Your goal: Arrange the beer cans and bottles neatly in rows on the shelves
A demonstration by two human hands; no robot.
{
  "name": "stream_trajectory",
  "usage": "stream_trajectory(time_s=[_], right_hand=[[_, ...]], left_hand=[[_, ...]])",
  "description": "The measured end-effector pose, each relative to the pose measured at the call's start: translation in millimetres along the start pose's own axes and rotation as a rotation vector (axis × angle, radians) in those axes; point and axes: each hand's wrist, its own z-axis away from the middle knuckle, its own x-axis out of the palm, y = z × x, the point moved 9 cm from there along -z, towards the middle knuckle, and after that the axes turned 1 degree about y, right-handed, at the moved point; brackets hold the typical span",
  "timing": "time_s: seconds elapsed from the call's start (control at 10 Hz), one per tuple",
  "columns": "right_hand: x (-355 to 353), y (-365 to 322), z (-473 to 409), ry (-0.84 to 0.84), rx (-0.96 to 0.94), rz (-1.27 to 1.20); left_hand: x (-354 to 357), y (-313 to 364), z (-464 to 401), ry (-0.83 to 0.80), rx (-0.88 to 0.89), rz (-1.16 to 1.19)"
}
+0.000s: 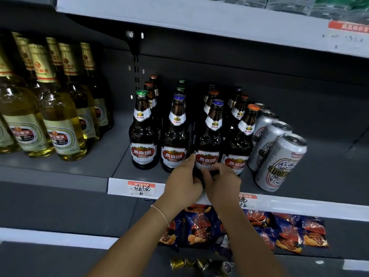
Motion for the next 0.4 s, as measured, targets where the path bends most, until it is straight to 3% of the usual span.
stream_trajectory(time_s=[0.4], right_hand=[[-50,-20,2,-0.233,-0.052,-0.236]], left_hand=[[-12,40,16,0.083,0.008,-0.052]])
